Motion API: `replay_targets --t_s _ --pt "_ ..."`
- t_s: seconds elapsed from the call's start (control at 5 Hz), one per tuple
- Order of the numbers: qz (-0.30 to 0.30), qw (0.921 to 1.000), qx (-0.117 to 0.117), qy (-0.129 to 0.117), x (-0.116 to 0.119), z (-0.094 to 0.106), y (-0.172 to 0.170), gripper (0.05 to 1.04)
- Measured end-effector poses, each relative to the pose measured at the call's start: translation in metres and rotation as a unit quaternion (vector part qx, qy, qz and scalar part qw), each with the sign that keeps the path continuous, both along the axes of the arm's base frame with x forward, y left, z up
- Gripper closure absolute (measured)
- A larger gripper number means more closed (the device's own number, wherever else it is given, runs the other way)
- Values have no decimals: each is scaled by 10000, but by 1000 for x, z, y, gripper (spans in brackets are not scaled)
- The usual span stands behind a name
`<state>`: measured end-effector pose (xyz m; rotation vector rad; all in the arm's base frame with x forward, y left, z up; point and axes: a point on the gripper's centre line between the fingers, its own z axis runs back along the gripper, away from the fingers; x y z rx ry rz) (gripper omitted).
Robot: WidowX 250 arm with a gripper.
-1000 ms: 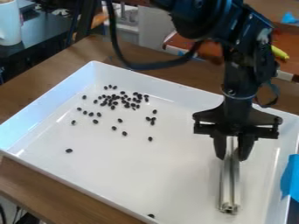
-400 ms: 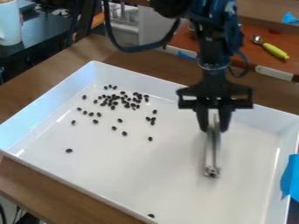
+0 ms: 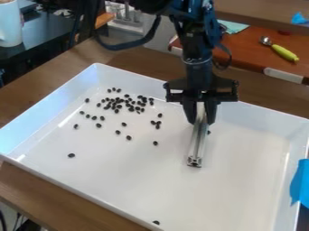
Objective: Sweep into pile
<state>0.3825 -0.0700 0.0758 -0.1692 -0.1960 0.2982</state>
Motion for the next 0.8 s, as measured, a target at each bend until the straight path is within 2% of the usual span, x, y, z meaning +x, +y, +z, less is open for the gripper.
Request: replay_targets --t_s 0.4,0.6,0.8 --pt "-31 9999 138 -88 -4 -7 31 761" --pt "-27 9997 225 9 -7 -7 58 761" --pt "24 9993 305 225 -15 -6 97 761"
